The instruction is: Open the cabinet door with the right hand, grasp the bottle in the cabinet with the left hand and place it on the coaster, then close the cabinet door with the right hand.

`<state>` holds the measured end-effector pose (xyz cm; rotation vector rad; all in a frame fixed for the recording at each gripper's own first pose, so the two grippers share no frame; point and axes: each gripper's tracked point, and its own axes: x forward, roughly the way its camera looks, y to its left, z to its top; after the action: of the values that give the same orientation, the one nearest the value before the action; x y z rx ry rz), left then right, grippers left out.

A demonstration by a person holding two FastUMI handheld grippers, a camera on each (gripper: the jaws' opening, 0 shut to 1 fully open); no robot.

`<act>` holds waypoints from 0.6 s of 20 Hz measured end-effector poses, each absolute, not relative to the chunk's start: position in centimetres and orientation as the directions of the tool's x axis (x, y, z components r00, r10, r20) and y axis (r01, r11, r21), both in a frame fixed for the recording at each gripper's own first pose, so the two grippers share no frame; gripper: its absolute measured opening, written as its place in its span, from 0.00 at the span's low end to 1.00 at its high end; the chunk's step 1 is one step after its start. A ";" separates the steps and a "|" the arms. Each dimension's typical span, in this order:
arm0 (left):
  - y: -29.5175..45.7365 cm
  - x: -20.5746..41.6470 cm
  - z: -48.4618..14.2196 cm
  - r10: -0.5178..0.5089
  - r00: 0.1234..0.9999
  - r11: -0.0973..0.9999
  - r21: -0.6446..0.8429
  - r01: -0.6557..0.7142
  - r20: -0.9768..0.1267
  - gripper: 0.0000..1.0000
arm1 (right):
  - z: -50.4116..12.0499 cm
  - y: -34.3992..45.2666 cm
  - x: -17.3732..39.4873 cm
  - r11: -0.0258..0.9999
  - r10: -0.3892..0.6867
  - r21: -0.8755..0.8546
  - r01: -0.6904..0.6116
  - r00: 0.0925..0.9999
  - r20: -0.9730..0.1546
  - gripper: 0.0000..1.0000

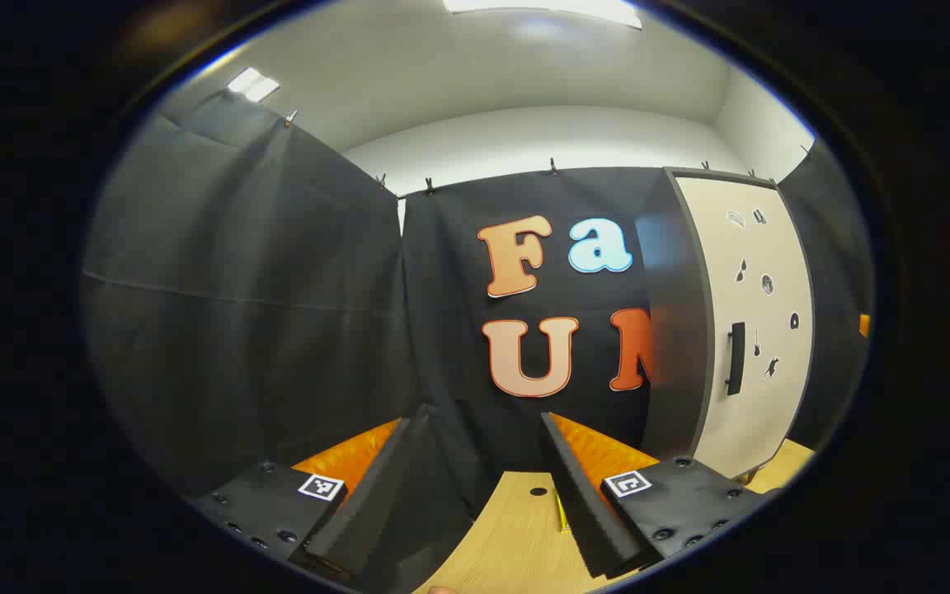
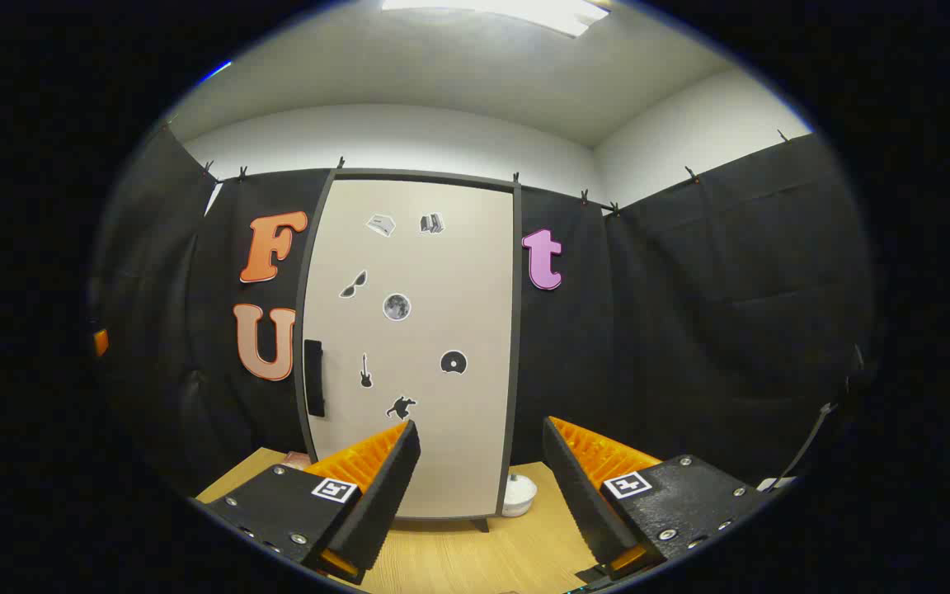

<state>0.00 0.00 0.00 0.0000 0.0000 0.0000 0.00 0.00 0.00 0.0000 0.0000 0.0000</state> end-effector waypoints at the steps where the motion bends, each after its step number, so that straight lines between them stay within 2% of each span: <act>1: -0.1 0.2 0.0 -0.004 1.000 1.000 -0.002 0.004 0.001 0.98 | 0.0 0.0 -0.1 1.000 -0.003 -0.001 0.003 1.000 0.000 0.93; 12: -0.3 0.3 0.2 -0.015 1.000 1.000 -0.006 0.015 0.004 0.98 | 0.3 -0.3 -0.3 1.000 -0.013 -0.003 0.013 1.000 0.004 0.93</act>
<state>0.32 -0.32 0.19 -0.0058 -0.0036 -0.0146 -0.31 -0.25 0.34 -0.0028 -0.0044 -0.0126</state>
